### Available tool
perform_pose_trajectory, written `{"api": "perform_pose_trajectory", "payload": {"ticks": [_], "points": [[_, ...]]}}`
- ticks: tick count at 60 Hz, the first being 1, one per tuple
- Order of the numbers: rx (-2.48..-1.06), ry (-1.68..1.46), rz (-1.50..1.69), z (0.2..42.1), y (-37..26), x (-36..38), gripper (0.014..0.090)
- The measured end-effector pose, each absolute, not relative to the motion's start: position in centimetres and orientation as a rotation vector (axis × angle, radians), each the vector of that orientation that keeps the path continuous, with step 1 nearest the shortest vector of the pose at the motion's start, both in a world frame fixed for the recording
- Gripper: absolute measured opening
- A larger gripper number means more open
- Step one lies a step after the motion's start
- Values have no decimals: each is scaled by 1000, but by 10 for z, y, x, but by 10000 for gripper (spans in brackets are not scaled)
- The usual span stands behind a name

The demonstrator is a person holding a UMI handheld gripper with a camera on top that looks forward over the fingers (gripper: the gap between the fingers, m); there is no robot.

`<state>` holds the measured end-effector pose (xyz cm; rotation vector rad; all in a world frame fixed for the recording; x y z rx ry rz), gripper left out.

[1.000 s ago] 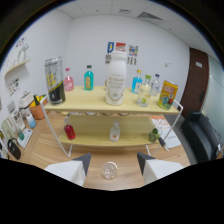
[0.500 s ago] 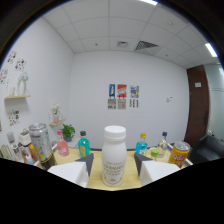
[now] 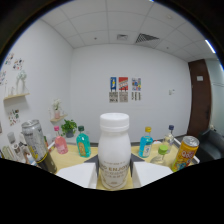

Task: Make me a cup of Mount Fuji.

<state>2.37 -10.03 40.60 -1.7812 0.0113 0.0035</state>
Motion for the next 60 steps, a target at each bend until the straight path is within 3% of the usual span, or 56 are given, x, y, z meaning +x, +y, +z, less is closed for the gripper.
{"api": "perform_pose_trajectory", "payload": {"ticks": [15,23,30,47,53,60], "points": [[-1597,-11,27,493,-157,32,475],[-1535,19,50,495,-193,54,474],[-1582,53,33,439,-208,72,473],[-1851,147,45,217,-223,110,471],[-1961,43,-71,159,-229,120,471],[-2021,-226,-260,121,-230,120,474]]}}
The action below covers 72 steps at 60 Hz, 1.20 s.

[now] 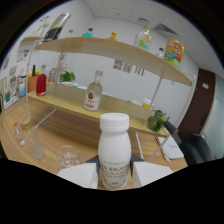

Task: Make me a cup of Mount Fuji.

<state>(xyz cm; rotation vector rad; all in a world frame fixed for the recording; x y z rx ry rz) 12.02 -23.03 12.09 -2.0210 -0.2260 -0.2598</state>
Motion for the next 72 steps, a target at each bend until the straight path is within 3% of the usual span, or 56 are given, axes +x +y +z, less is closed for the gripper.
{"api": "perform_pose_trajectory", "payload": {"ticks": [13,24,50,59,72], "points": [[-1927,-781,-643,99,-228,121,472],[-1741,-1155,-963,104,-215,129,473],[-1284,-1659,-1431,134,-194,130,472],[-1248,-1711,-1461,133,-193,128,472],[-1339,-1592,-1358,140,-197,123,473]]}}
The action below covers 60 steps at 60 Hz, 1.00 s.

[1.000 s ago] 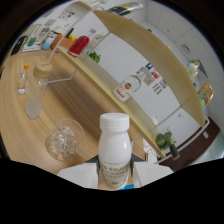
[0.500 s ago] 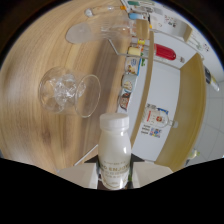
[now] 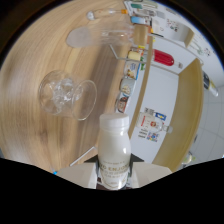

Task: Make me a cup of Mount Fuji.

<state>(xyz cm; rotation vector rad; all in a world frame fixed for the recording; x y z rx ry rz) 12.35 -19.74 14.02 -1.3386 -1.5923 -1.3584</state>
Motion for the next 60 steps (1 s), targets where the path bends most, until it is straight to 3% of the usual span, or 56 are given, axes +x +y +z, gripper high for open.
{"api": "perform_pose_trajectory", "payload": {"ticks": [21,27,35,45,60], "points": [[-1658,-616,-468,218,-210,99,484],[-1742,-361,-269,203,-209,115,484],[-1875,-128,-68,140,-205,133,483],[-1951,-27,-2,81,-205,145,484],[-1965,5,54,60,-212,145,492]]}}
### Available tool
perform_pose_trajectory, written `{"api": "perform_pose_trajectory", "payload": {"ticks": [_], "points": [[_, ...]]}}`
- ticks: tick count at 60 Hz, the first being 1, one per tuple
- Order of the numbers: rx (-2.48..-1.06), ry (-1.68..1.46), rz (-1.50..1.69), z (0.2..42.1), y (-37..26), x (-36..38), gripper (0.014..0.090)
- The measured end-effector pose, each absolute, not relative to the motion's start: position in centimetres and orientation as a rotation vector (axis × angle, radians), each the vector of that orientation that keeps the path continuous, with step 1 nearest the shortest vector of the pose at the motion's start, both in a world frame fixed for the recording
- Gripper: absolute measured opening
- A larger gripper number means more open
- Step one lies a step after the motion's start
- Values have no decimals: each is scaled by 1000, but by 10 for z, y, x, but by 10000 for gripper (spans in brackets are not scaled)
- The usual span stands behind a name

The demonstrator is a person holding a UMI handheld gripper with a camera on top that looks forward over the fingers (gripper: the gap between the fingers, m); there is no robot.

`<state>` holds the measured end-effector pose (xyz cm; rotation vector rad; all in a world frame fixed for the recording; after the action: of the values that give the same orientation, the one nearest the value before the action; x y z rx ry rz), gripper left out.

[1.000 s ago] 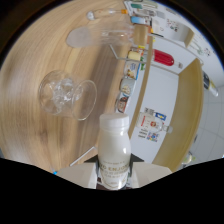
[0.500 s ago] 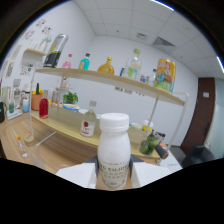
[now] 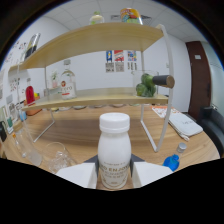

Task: Make me a cup of Mount Fuji.

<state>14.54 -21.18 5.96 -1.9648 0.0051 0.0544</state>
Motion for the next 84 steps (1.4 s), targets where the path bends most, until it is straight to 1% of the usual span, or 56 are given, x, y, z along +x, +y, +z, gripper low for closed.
{"api": "perform_pose_trajectory", "payload": {"ticks": [13,15,16,19,21,25,34,47,66,84], "points": [[-1990,-9,41,56,-229,145,517],[-2005,-1,40,55,-231,146,584],[-2014,7,41,55,-232,146,634],[-2044,33,28,57,-236,148,869],[-2055,49,8,61,-239,151,836],[-2082,76,-57,72,-247,158,856],[-2117,92,-116,112,-271,147,847],[-2164,124,-134,152,-310,104,855],[-2226,134,-122,159,-347,40,857],[-2244,92,-135,159,-354,22,858]]}}
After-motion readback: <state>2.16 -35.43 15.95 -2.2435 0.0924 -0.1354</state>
